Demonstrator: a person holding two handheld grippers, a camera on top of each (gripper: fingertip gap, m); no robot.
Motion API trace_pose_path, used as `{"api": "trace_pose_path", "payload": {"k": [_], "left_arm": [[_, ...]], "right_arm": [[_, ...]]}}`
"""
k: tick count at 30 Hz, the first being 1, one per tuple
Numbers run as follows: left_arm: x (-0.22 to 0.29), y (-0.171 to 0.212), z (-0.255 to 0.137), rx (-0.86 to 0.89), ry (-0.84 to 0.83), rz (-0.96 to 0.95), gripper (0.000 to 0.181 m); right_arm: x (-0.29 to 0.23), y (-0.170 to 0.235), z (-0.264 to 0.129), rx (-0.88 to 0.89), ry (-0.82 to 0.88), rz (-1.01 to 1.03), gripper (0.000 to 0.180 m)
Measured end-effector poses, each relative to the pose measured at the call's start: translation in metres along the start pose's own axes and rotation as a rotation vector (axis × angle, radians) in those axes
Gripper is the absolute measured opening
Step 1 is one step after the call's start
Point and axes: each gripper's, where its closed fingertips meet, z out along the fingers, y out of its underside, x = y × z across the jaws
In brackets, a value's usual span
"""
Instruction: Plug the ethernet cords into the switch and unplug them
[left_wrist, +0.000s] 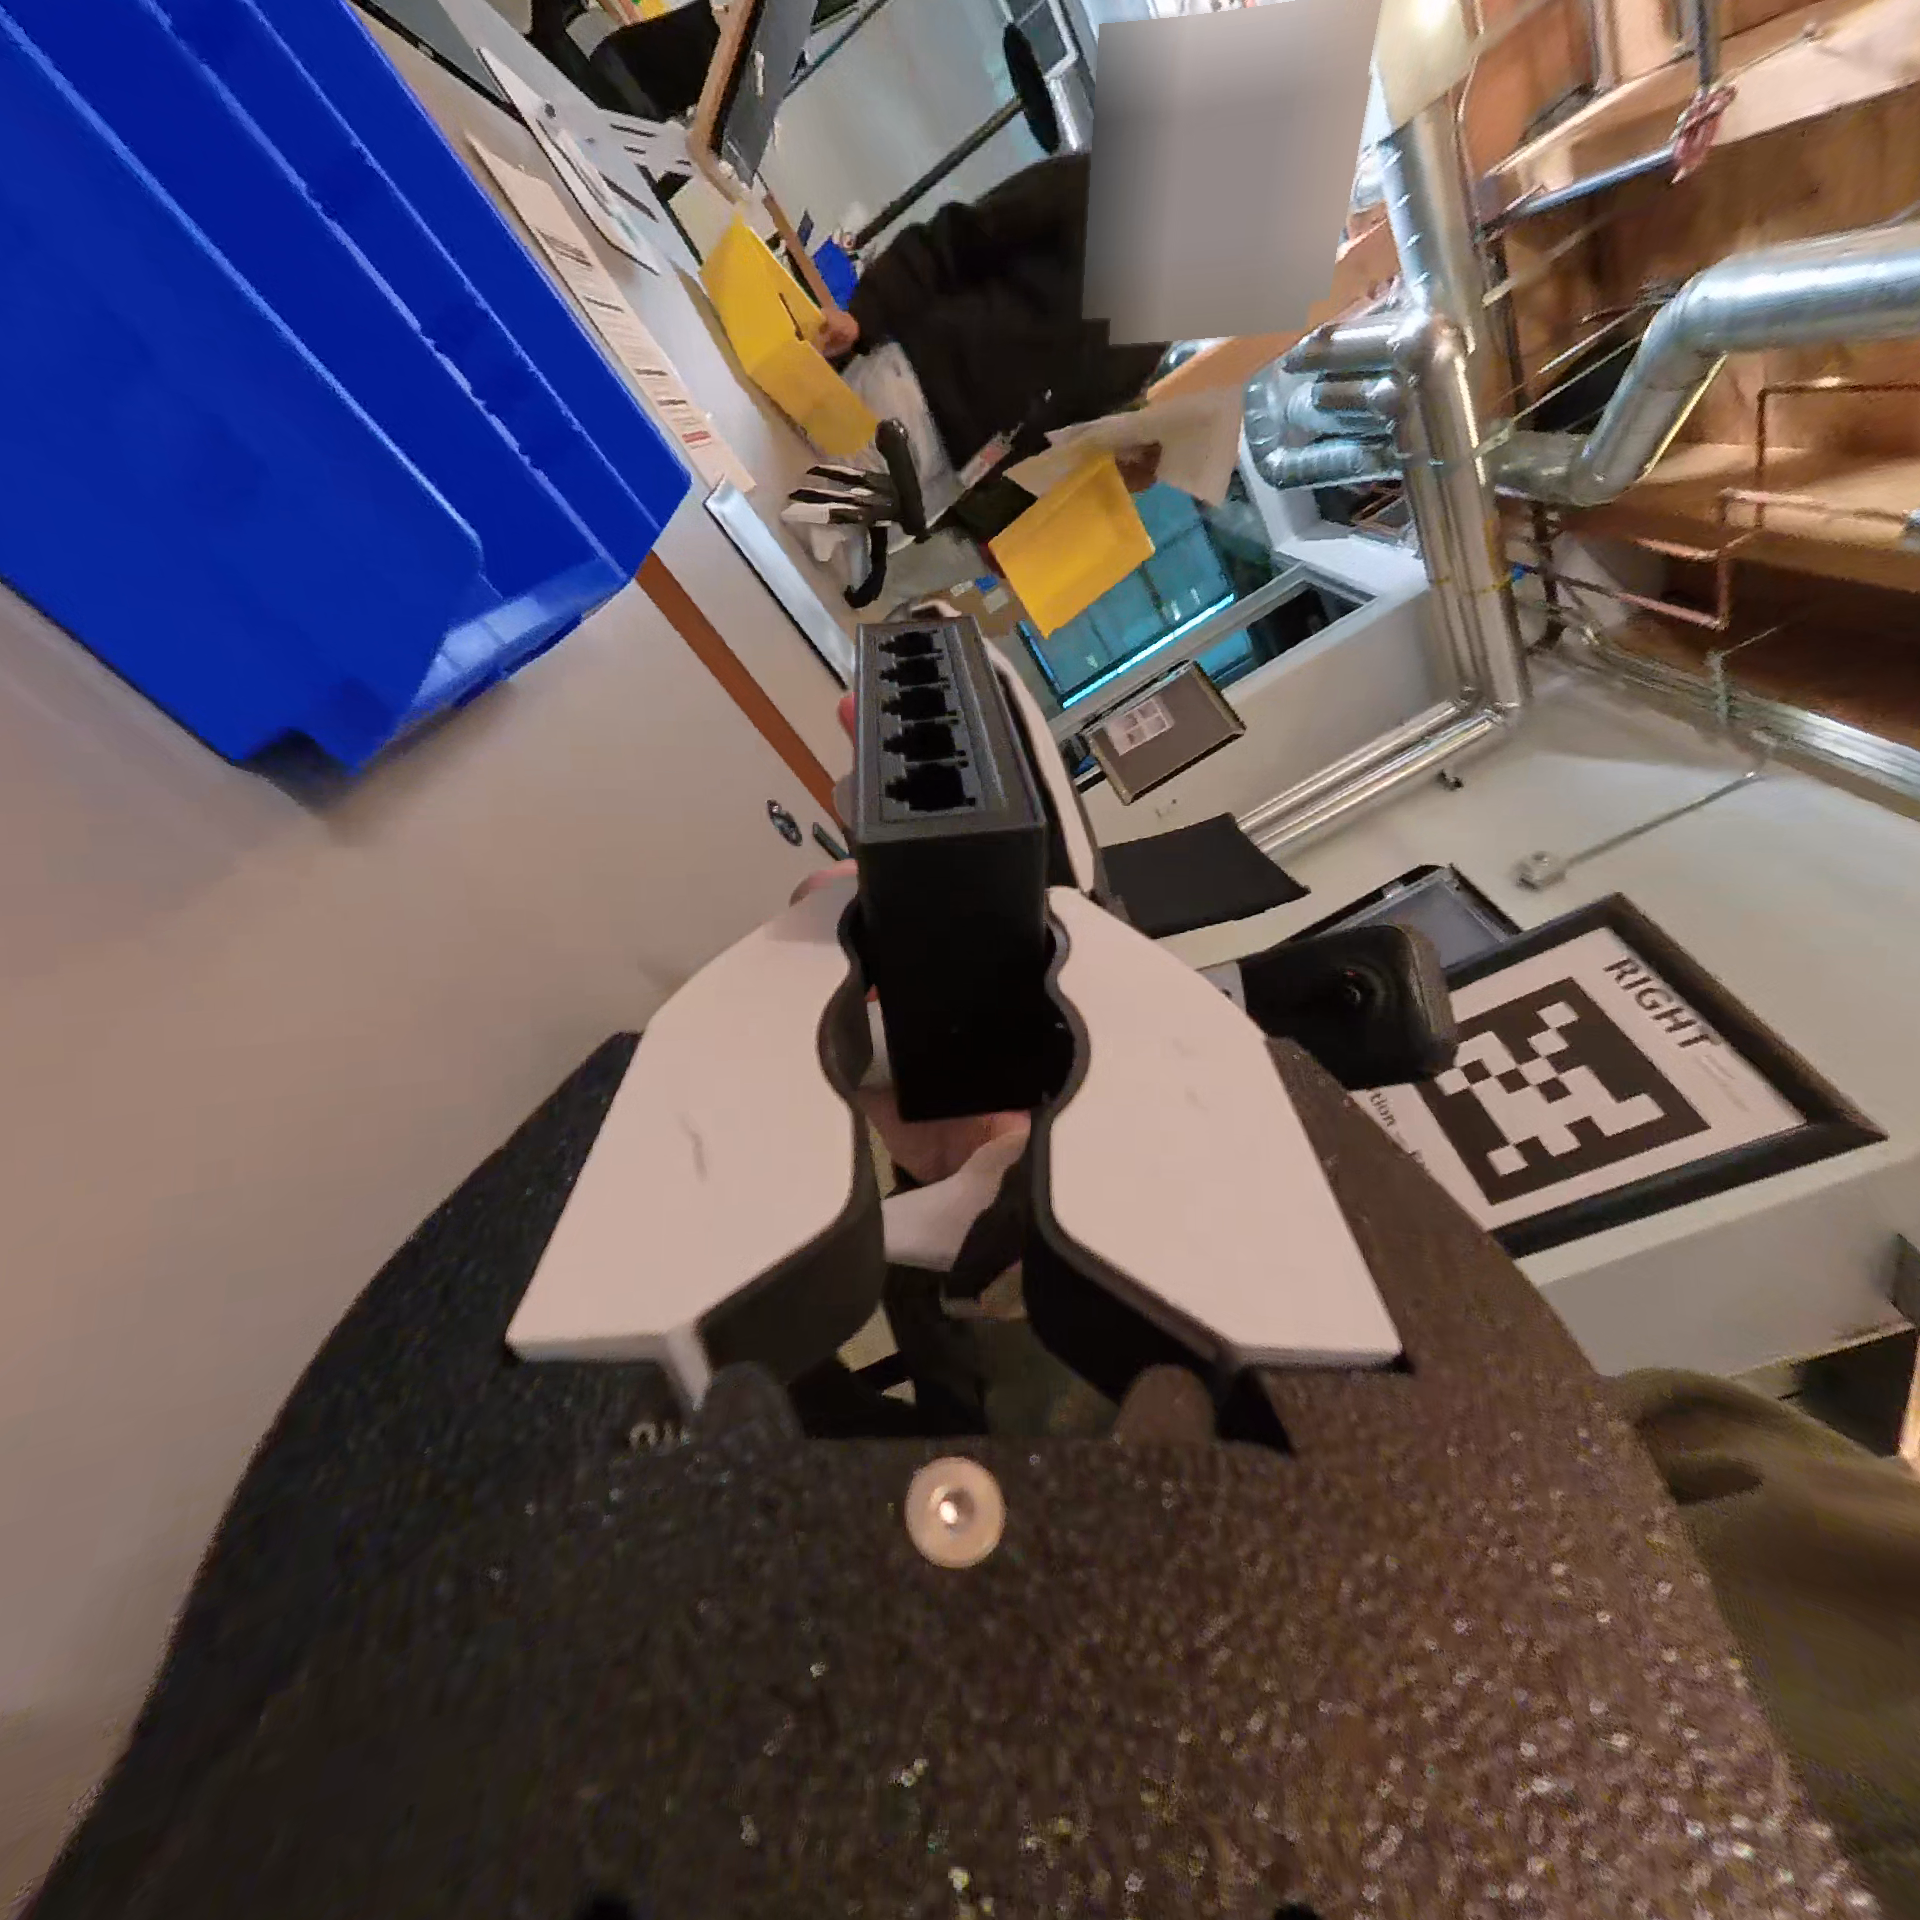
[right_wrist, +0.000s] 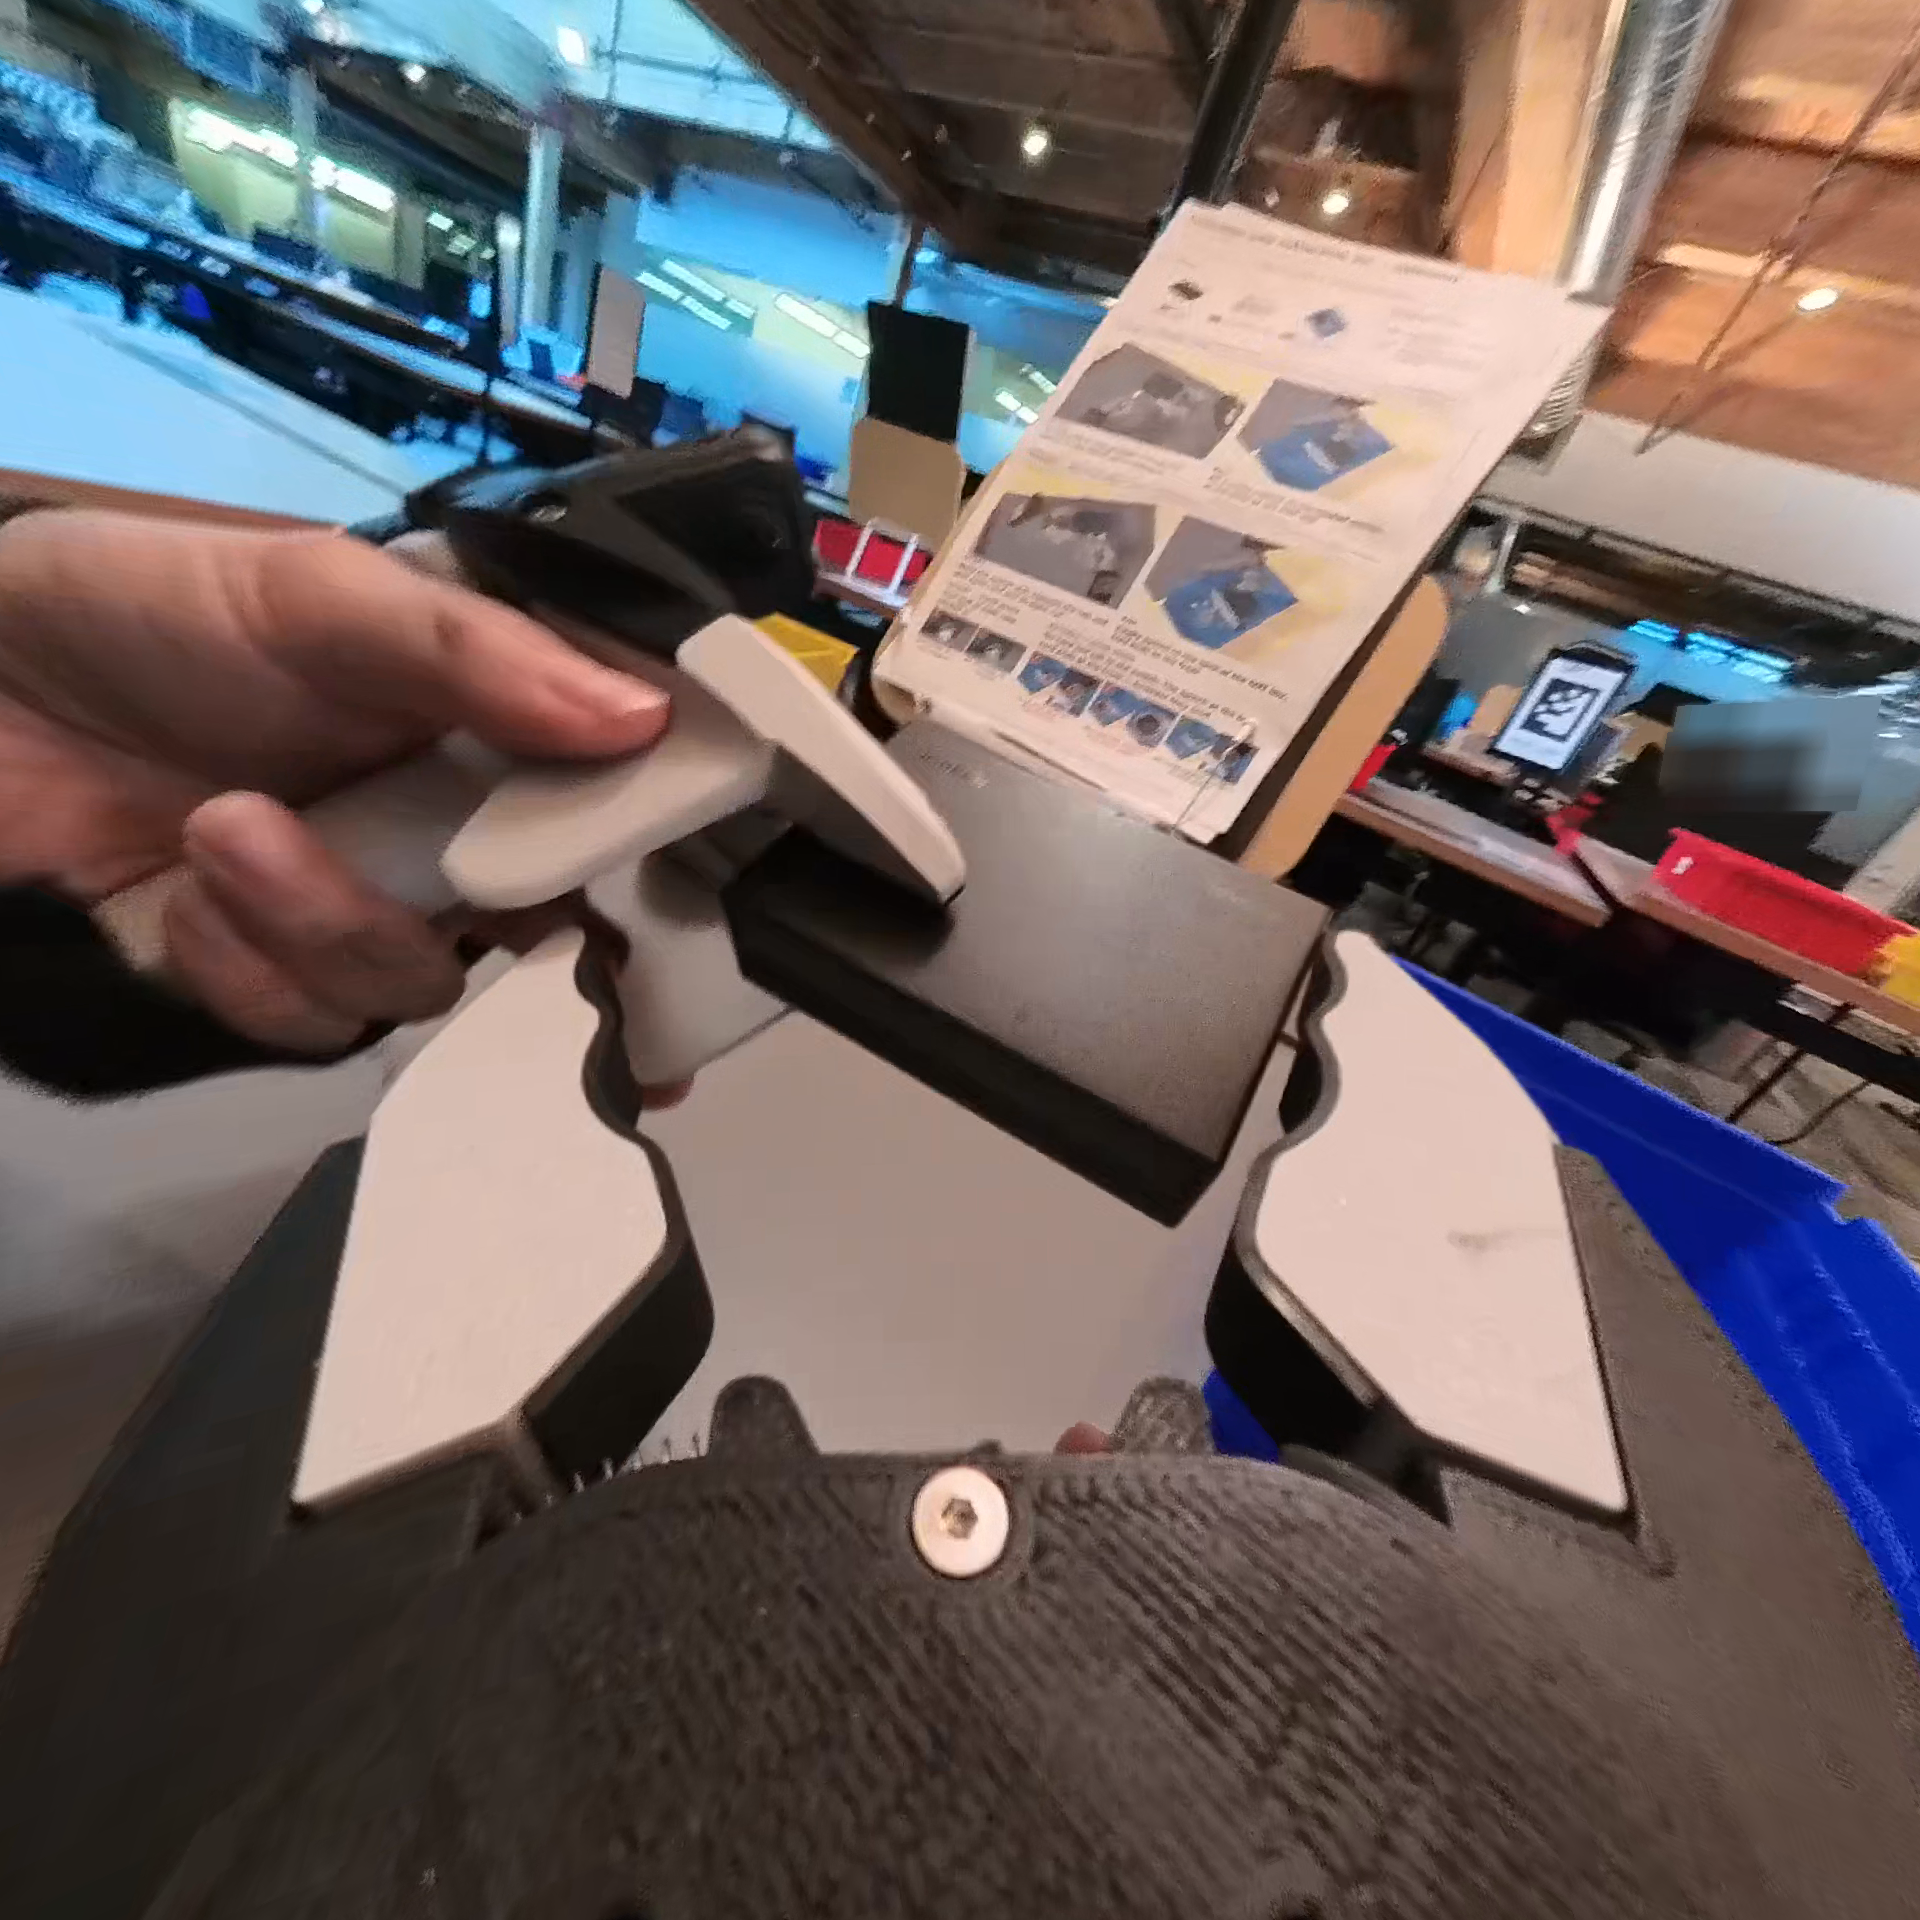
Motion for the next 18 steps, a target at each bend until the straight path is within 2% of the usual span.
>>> {"api": "trace_pose_path", "payload": {"k": [3,5,8,11,13,15,18], "left_arm": [[0.002,0.005,0.004,0.025,0.005,-0.027,0.028],[0.005,0.008,0.008,0.04,0.019,-0.036,0.028],[0.003,0.008,0.009,0.066,0.006,-0.03,0.027],[0.005,0.014,0.01,0.049,0.038,-0.058,0.027],[0.009,0.02,0.011,0.01,0.053,-0.01,0.028],[0.021,0.027,0.013,-0.048,0.121,0.038,0.03],[0.034,0.035,0.01,-0.159,0.189,0.063,0.052]], "right_arm": [[0.012,0.004,0.004,-0.023,0.071,0.047,0.118],[0.017,0.005,0.005,-0.014,0.131,0.069,0.126],[0.017,0.004,0.001,-0.013,0.191,0.018,0.118],[0.012,0.005,-0.002,-0.048,0.101,0.013,0.118],[0.009,0.003,-0.006,-0.049,0.04,-0.036,0.118],[-0.001,-0.007,-0.012,-0.011,-0.078,0.005,0.118],[-0.012,-0.02,-0.024,0.038,-0.198,-0.006,0.118]]}}
